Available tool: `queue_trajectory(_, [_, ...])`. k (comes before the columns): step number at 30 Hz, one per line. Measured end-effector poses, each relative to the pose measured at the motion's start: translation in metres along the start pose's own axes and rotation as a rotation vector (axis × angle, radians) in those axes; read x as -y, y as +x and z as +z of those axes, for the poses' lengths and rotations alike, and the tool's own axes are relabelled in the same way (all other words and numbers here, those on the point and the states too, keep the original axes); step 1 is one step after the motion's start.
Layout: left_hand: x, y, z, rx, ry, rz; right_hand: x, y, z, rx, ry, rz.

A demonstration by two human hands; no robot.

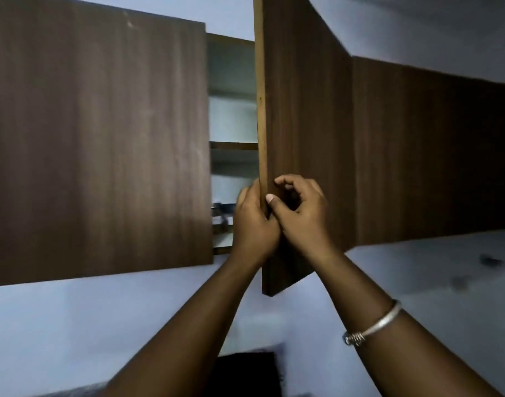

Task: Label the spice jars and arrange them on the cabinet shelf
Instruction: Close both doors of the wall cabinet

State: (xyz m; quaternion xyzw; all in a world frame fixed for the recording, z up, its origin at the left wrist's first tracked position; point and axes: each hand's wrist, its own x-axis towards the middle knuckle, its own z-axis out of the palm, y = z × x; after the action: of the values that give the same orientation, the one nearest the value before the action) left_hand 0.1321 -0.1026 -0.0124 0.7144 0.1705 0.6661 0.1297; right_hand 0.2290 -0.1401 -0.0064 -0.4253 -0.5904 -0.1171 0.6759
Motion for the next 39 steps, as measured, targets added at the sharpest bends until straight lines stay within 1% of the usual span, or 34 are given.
queue_trajectory(4, [0.05,0.027,-0.033,0.055,0.219,-0.101,-0.02,0.017,0.06,0.112,-0.175,-0.037])
queue_trajectory(6, [0.07,0.037,-0.039,0.077,0.266,-0.133,-0.034,0.024,0.08,0.152,-0.271,-0.033])
queue_trajectory(9, [0.099,0.044,-0.043,0.057,0.366,-0.158,-0.058,0.032,0.107,0.222,-0.43,-0.037])
queue_trajectory(10, [0.107,0.044,-0.044,0.047,0.445,-0.164,-0.067,0.034,0.115,0.246,-0.487,-0.041])
queue_trajectory(11, [0.116,0.044,-0.045,0.04,0.589,-0.146,-0.076,0.036,0.123,0.269,-0.542,-0.051])
queue_trajectory(13, [0.13,0.046,-0.048,0.088,0.906,-0.084,-0.092,0.039,0.136,0.31,-0.635,-0.067])
queue_trajectory(15, [0.143,0.052,-0.052,0.113,1.023,-0.075,-0.107,0.043,0.148,0.341,-0.678,-0.075])
queue_trajectory(17, [0.157,0.058,-0.056,0.096,1.099,-0.066,-0.119,0.044,0.158,0.36,-0.713,-0.087])
queue_trajectory(19, [0.17,0.063,-0.059,0.099,1.143,-0.03,-0.129,0.044,0.165,0.358,-0.738,-0.103])
queue_trajectory(22, [0.189,0.07,-0.065,0.236,1.187,0.073,-0.137,0.042,0.171,0.325,-0.738,-0.123])
queue_trajectory(24, [0.198,0.073,-0.07,0.282,1.191,0.127,-0.141,0.041,0.173,0.302,-0.74,-0.137])
queue_trajectory(28, [0.206,0.07,-0.073,0.267,1.209,0.199,-0.145,0.039,0.176,0.25,-0.762,-0.175])
queue_trajectory(30, [0.204,0.069,-0.074,0.281,1.219,0.205,-0.146,0.038,0.176,0.243,-0.774,-0.193])
queue_trajectory(34, [0.199,0.063,-0.079,0.301,1.205,0.232,-0.145,0.038,0.171,0.205,-0.789,-0.289])
queue_trajectory(36, [0.197,0.056,-0.083,0.269,1.182,0.268,-0.138,0.038,0.169,0.172,-0.785,-0.355])
queue_trajectory(39, [0.185,0.051,-0.093,0.171,1.162,0.302,-0.12,0.041,0.162,0.116,-0.758,-0.399])
